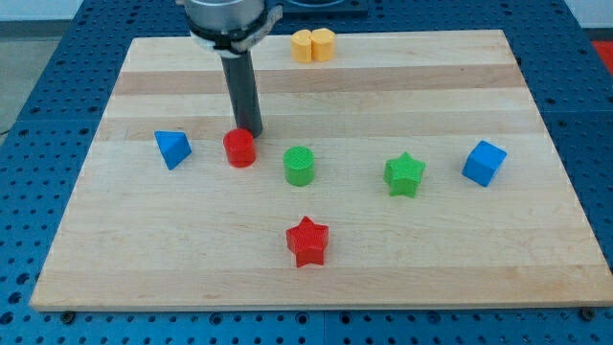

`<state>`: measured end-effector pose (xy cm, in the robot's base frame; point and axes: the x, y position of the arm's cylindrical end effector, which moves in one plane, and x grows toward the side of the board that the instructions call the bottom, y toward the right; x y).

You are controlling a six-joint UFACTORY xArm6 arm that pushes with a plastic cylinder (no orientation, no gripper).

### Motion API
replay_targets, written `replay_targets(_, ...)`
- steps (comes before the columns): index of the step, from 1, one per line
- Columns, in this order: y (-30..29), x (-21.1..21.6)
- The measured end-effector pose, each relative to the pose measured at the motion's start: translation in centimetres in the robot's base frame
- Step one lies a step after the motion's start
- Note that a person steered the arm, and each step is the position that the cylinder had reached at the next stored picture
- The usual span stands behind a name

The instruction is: Push the red circle into the red star

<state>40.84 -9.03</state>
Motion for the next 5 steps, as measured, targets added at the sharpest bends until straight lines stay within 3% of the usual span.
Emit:
replay_targets(1,-1.2,5.0)
replay_targets(2,-1.5,6.2)
replay_targets(3,-1.6,4.5)
replay_targets(4,-4.2,6.7)
replay_targets(5,-4.7,12.1)
